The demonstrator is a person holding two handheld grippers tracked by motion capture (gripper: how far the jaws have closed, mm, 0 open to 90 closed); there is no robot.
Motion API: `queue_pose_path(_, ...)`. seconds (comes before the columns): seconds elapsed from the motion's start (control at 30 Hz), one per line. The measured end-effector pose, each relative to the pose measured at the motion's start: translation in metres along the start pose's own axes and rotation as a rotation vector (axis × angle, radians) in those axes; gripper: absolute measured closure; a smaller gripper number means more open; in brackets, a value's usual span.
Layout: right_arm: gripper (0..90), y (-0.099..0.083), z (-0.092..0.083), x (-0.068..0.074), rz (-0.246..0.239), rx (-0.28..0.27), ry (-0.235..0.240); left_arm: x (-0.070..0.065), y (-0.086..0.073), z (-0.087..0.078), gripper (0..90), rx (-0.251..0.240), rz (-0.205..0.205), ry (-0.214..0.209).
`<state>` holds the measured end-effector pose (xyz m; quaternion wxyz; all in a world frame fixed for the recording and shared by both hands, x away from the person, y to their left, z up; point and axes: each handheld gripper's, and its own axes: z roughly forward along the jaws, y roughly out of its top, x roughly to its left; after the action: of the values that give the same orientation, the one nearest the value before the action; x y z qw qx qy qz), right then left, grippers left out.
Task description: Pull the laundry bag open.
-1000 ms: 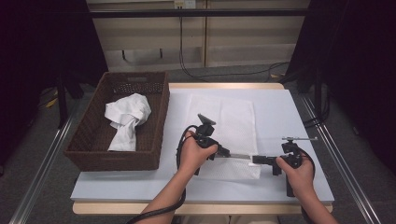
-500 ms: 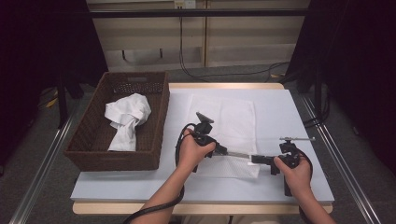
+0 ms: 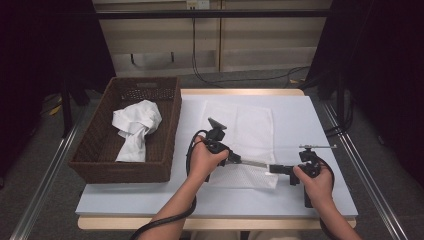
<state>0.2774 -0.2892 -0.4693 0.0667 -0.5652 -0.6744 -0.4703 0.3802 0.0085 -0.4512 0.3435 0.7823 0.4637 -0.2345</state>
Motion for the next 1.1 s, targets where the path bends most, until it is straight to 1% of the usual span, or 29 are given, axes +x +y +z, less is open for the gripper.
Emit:
queue_pose_path(0.03,87.8,-0.001,0.000,0.000,0.004,0.004,0.008,0.000,-0.002,-0.001,87.2,0.004,-0.003,-0.001)
queue_pose_path(0.1,87.7,-0.003,0.000,0.002,-0.005,0.012,0.006,0.000,-0.004,-0.003,87.1,0.004,-0.003,-0.002)
queue_pose_path(0.13,87.8,-0.003,0.000,0.003,-0.003,0.013,0.010,0.000,-0.004,-0.003,87.2,0.001,-0.007,-0.010)
queue_pose_path(0.17,87.8,-0.003,0.000,0.003,-0.003,0.013,0.010,0.001,-0.005,-0.004,87.2,0.008,-0.001,-0.002)
queue_pose_path(0.27,87.7,-0.003,-0.002,0.005,-0.009,0.010,0.010,0.001,-0.004,-0.004,87.2,0.012,-0.004,-0.008)
queue_pose_path(0.3,87.7,-0.004,-0.002,0.005,-0.007,0.009,0.014,0.001,-0.004,-0.005,87.3,0.021,0.009,0.010)
queue_pose_path(0.33,87.8,-0.004,-0.002,0.004,-0.006,0.012,0.001,0.001,-0.003,-0.005,87.3,0.012,0.007,0.028)
queue_pose_path(0.37,87.8,-0.004,-0.002,0.004,-0.006,0.012,0.001,0.003,-0.003,-0.007,87.3,0.012,0.008,0.025)
queue_pose_path(0.4,87.8,-0.005,-0.003,0.003,-0.005,0.009,-0.001,0.003,-0.003,-0.007,87.2,-0.003,-0.004,0.019)
queue_pose_path(0.43,87.8,-0.005,-0.004,0.002,-0.003,0.005,0.000,0.006,-0.003,-0.008,87.2,0.013,0.007,0.013)
queue_pose_path(0.47,87.8,-0.005,-0.004,0.001,0.002,0.006,0.007,0.007,-0.004,-0.009,87.2,0.013,-0.004,0.001)
queue_pose_path(0.5,87.8,-0.006,-0.004,0.000,0.002,0.008,0.014,0.007,-0.005,-0.009,87.2,0.012,0.005,0.020)
queue_pose_path(0.53,87.8,-0.006,-0.004,0.000,0.004,0.010,0.010,0.008,-0.005,-0.010,87.2,0.015,0.006,0.024)
queue_pose_path(0.57,87.8,-0.006,-0.004,-0.001,0.005,0.010,0.009,0.009,-0.006,-0.010,87.2,0.008,-0.003,0.022)
queue_pose_path(0.63,87.8,-0.007,-0.003,-0.001,0.004,0.011,0.005,0.011,-0.008,-0.010,87.2,0.009,0.000,0.000)
queue_pose_path(0.67,87.8,-0.007,-0.003,0.000,0.004,0.011,0.005,0.011,-0.009,-0.010,87.2,0.004,-0.011,-0.008)
queue_pose_path(0.7,87.8,-0.007,-0.003,0.000,0.003,0.011,0.004,0.013,-0.009,-0.011,87.2,0.009,0.000,-0.005)
queue_pose_path(0.8,87.7,-0.008,-0.002,0.001,0.007,0.013,0.015,0.013,-0.010,-0.013,87.2,0.008,-0.009,-0.019)
queue_pose_path(0.83,87.7,-0.008,-0.002,0.001,0.007,0.013,0.015,0.013,-0.009,-0.014,87.2,0.011,-0.009,-0.017)
queue_pose_path(0.9,87.8,-0.008,-0.002,0.003,0.002,0.015,0.018,0.013,-0.009,-0.015,87.2,0.004,-0.007,0.002)
queue_pose_path(0.93,87.8,-0.008,-0.002,0.003,0.002,0.018,0.015,0.014,-0.009,-0.015,87.2,0.004,-0.009,-0.006)
queue_pose_path(0.97,87.7,-0.007,-0.002,0.003,0.008,0.015,0.023,0.014,-0.008,-0.016,87.2,0.004,-0.011,-0.013)
queue_pose_path(1.03,87.8,-0.007,-0.003,0.004,0.007,0.010,0.021,0.014,-0.009,-0.015,87.2,0.012,0.016,-0.001)
queue_pose_path(1.07,87.7,-0.007,-0.004,0.004,0.004,0.011,0.017,0.013,-0.009,-0.014,87.2,0.009,0.002,-0.011)
queue_pose_path(1.1,87.8,-0.007,-0.004,0.003,0.004,0.009,0.019,0.014,-0.008,-0.014,87.1,0.007,0.006,-0.019)
